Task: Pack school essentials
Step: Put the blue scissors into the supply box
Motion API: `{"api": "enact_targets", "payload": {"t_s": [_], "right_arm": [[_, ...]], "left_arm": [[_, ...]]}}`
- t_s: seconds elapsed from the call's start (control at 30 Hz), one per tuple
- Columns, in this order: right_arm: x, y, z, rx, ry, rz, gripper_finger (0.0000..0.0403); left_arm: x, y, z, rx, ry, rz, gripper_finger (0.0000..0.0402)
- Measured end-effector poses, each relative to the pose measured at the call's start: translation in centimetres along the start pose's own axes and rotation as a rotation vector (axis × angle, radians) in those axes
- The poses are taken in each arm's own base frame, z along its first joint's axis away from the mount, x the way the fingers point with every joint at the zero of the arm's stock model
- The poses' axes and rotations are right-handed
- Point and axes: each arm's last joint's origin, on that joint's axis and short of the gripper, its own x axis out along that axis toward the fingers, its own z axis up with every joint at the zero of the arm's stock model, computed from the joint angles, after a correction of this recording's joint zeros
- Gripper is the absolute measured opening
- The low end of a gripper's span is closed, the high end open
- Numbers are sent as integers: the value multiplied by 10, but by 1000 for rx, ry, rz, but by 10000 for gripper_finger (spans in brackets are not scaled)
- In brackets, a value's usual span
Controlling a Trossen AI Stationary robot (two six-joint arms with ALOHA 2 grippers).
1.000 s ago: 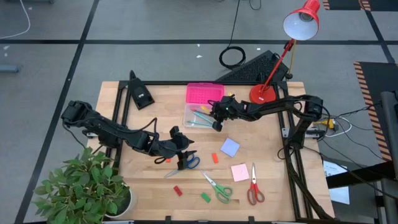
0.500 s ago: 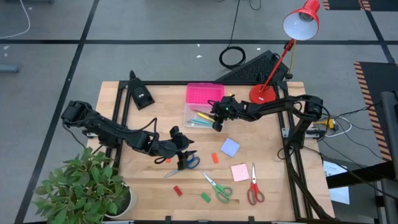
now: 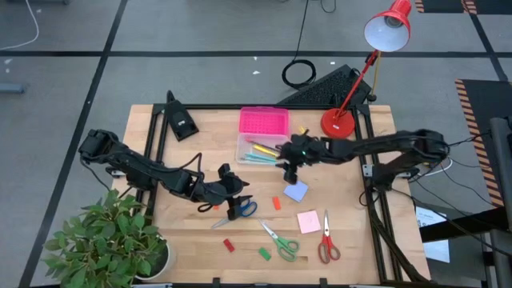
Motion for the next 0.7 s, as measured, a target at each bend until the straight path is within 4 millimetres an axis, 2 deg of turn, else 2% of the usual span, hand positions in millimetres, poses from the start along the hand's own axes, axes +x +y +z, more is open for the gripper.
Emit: {"api": "enact_targets", "payload": {"t_s": [0.17, 0.37, 0.53, 0.7], "right_arm": [[-25, 30, -7, 5, 71, 73, 128], [-43, 65, -16, 37, 101, 167, 128], [-49, 94, -30, 33, 126, 235, 128], [-54, 110, -42, 48, 138, 206, 128]], "left_arm": [[-3, -6, -3, 2, 5, -18, 209], [-1, -17, -12, 10, 26, -41, 209], [16, -25, -28, 9, 81, -33, 209], [36, -38, -30, 14, 132, -57, 209]]}}
